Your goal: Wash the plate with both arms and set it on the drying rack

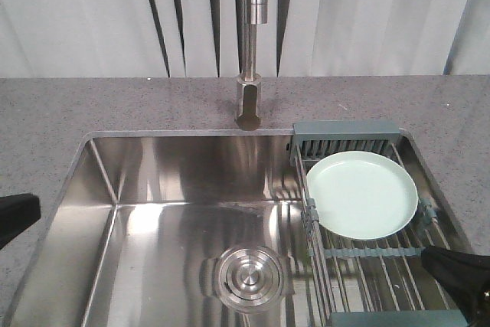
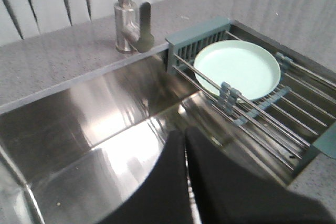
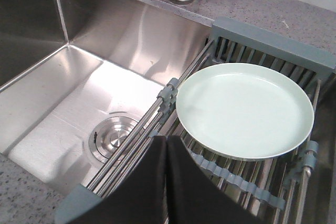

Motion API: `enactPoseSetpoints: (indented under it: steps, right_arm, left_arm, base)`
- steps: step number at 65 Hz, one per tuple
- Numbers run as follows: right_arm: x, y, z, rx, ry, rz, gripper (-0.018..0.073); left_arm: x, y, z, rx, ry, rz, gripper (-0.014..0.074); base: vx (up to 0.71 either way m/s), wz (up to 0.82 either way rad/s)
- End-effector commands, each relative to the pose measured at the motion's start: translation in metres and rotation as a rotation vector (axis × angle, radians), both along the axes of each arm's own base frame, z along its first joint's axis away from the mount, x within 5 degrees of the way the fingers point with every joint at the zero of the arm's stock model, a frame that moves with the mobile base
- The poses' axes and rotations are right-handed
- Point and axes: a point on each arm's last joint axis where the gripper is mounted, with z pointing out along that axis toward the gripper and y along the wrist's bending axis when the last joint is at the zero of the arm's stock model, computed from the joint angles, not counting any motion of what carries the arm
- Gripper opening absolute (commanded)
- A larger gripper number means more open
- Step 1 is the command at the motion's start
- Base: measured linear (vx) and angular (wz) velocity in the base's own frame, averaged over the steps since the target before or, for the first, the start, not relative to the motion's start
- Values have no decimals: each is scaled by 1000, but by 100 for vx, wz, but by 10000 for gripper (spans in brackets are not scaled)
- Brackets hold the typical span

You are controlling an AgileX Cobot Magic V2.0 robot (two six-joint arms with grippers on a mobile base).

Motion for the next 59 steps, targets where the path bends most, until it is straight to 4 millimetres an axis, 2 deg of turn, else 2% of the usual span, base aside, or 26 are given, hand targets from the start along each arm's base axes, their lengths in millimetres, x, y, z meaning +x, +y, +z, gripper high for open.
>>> enactPoseSetpoints:
  steps: [1,12,44,54,59]
  right_arm:
    - [4,-2,14,26,-72,-36,-6]
    - [4,-2,14,26,-72,-36,-6]
    - [4,-2,14,27,-72,-37,-6]
    - [4,-2,14,27,-72,-37,-6]
    - [4,-2,14,27,-72,-37,-6]
  left_arm:
    - [-8,7,5,-69,-116,75,-6]
    - [-20,7,-4,-61,-104,44,-6]
    - [-20,7,-4,-50,-101,42,-6]
    - [-17,11,-7,44,-138,70,-6]
    - [-13,17,-22,159,-146,108,-6]
  base:
    - [0,0]
    - [0,0]
    - [0,0]
    - [0,0]
    - [0,0]
